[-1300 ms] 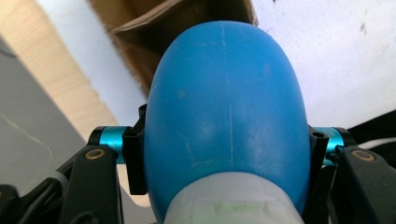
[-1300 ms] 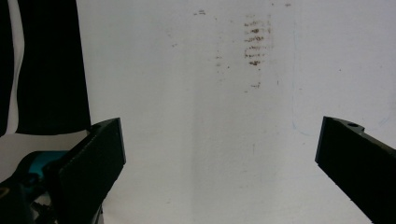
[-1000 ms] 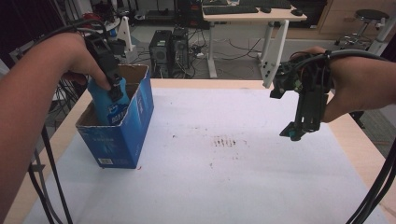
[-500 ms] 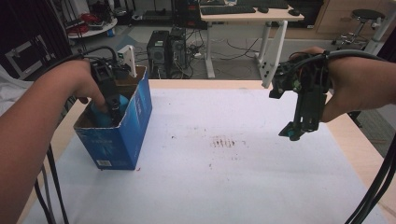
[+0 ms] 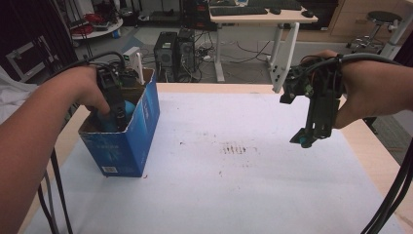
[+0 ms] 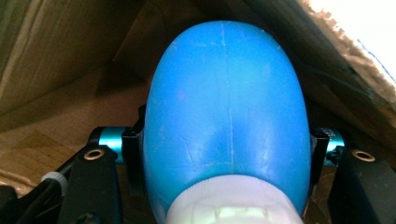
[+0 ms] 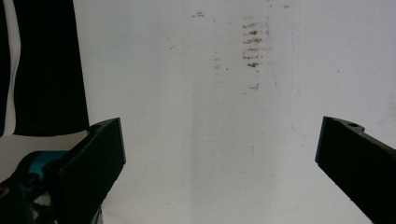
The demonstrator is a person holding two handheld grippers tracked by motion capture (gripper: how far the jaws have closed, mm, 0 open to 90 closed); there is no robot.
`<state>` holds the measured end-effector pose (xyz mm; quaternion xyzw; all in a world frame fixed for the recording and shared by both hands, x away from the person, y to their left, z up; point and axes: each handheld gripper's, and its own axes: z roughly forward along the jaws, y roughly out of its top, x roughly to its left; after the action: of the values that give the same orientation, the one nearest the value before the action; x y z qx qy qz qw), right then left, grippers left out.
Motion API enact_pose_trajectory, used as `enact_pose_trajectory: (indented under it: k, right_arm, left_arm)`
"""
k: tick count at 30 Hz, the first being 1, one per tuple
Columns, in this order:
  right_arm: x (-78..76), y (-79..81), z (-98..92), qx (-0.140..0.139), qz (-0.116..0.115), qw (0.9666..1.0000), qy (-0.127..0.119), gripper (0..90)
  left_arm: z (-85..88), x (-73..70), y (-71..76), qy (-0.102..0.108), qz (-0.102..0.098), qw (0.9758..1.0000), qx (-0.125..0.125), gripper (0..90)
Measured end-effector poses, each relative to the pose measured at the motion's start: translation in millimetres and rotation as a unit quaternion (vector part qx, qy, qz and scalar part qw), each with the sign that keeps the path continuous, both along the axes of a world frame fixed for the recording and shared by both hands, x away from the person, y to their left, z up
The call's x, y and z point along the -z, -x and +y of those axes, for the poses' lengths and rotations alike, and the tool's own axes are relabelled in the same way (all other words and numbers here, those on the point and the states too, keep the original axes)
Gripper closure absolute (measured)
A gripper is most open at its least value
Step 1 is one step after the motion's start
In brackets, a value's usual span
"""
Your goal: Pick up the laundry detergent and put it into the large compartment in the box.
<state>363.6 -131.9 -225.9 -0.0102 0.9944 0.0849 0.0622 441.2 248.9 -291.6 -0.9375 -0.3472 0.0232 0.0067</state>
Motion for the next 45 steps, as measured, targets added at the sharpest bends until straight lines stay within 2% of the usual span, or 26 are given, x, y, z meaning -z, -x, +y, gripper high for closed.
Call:
enact_pose_trajectory:
  k: [4,10,12,20,28,30,40,43,45]
  right_arm:
    - [-0.5,0.3,-0.7,0.0,-0.001,1.0,-0.001,0.7]
    - [-1.0,1.0,-1.8,0.003,-0.003,1.0,-0.001,0.7]
    - [-1.0,0.8,-2.2,0.004,-0.002,1.0,0.0,0.7]
    - [-0.1,-0.6,0.5,0.0,-0.001,1.0,0.0,0.7]
    - [1.6,-2.3,2.2,0.0,0.003,1.0,0.004,0.7]
    - [1.4,-2.4,2.6,0.0,0.003,1.0,0.003,0.7]
    - [0.6,-2.0,6.0,-0.004,0.005,0.9999,0.008,0.7]
    - [0.8,-2.2,6.6,-0.006,0.006,0.9999,0.009,0.7]
    - [0.8,-2.2,6.7,-0.006,0.006,0.9999,0.009,0.6]
  left_arm:
    - [-0.1,0.5,0.5,0.004,0.004,1.0,0.0,36.4]
    - [1.2,-3.5,0.7,0.011,-0.001,0.9999,-0.008,31.8]
    - [2.1,-6.7,1.1,0.008,0.003,0.9999,-0.008,30.9]
    - [5.1,-20.6,4.1,0.008,-0.006,0.9999,-0.011,29.1]
    - [7.8,-42.8,9.6,0.008,-0.018,0.9997,-0.017,24.0]
    - [7.4,-48.4,11.2,0.003,-0.02,0.9997,-0.015,19.2]
    - [1.0,-76.2,17.0,0.002,-0.034,0.9994,-0.001,16.5]
    - [-2.3,-83.9,19.5,0.0,-0.037,0.9993,-0.002,11.7]
    - [-3.9,-86.4,20.5,0.0,-0.04,0.9992,-0.001,11.7]
